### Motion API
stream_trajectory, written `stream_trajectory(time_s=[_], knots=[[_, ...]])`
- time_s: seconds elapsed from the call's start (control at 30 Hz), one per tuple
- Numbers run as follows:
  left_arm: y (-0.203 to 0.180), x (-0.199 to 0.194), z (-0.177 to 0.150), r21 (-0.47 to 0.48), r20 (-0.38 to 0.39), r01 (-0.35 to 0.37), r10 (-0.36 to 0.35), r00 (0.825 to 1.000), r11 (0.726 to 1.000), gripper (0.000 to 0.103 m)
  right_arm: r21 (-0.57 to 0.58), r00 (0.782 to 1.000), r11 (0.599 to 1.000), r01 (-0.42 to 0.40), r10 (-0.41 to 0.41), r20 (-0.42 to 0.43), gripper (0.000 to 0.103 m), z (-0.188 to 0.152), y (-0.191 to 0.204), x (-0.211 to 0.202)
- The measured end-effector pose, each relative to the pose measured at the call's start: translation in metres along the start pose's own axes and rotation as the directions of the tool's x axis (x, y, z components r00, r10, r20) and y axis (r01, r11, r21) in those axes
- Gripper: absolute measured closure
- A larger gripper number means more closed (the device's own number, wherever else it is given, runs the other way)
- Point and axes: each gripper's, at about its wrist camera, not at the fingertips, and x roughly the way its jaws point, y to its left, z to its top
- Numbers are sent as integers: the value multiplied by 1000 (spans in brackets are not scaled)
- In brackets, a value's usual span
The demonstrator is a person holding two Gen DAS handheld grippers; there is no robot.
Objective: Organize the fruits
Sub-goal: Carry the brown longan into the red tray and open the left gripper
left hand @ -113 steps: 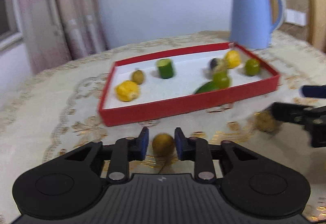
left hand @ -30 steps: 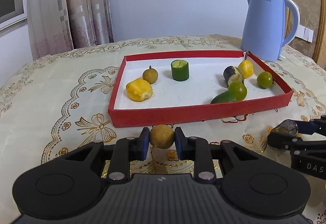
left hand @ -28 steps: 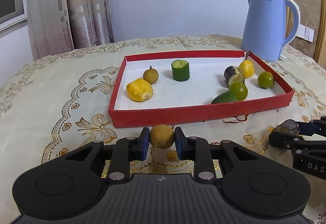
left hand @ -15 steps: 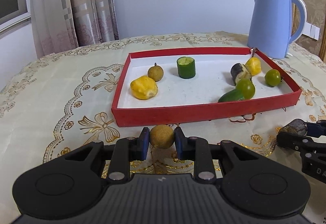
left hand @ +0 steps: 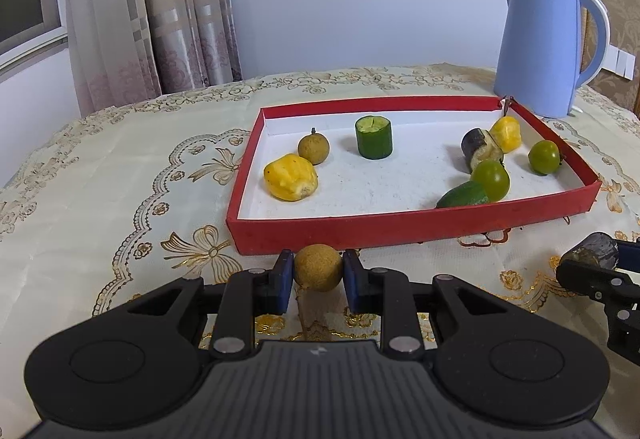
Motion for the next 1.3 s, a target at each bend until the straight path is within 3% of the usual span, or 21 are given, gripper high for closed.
stream_trajectory(time_s=[0.3,0.43,0.63,1.3], knots=[[-3,-5,14,4,31,10,-10,999,1000,78,-50,999,999,17,-14,52,73,20,0,-9],[-11,-5,29,8,58,11,-12,998,1000,78,1,997,1000,-2,1,81,73,26,-8,-1],[-27,8,49,33,70,-2,0,998,999,78,29,997,998,-48,47,53,73,15,-14,8],[-39,74,63,34,-32,-67,68,997,997,78,26,997,998,-58,57,47,73,8,-17,9]])
